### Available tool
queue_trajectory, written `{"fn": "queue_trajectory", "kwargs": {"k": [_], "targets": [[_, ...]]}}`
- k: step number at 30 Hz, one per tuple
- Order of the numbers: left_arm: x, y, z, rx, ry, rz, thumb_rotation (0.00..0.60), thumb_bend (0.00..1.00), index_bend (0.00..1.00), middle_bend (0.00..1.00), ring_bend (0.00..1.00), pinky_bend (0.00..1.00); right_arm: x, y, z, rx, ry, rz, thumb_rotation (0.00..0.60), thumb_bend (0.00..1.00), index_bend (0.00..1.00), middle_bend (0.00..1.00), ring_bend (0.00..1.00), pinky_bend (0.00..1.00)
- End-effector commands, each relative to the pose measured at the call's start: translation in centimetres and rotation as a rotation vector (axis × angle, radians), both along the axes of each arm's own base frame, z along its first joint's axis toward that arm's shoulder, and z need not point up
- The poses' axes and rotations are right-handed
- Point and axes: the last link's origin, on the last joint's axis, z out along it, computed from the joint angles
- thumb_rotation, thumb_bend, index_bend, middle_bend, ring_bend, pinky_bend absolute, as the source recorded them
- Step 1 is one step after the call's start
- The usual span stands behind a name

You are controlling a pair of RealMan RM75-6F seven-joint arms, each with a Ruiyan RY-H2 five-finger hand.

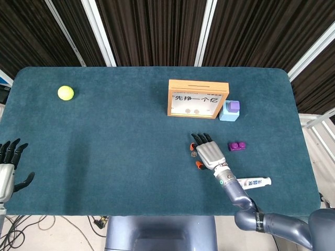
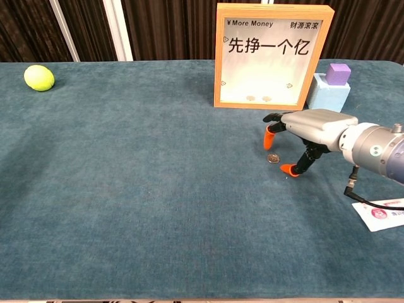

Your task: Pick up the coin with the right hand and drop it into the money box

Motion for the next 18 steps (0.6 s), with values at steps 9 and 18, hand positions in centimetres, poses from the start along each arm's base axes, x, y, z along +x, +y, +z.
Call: {"fn": "queue_trajectory", "kwargs": {"k": [9, 18], "targets": [[-0.01, 0.01, 0.06, 0.004, -0.006, 0.003, 0.600, 0.25, 0.15, 0.03, 0.00, 0.03, -0.47, 0.13, 0.08, -0.002, -0.004, -0.007, 0.600, 0.47, 0.37, 0.02, 0.00, 0.00], [-0.02, 0.01, 0.06, 0.006, -0.007, 0.006, 0.600, 0.25, 0.15, 0.03, 0.00, 0.03, -0.45, 0.61, -0.04, 0.010, -0.004, 0.000, 0.600, 0.47, 0.37, 0.02, 0.00, 0.00]]}}
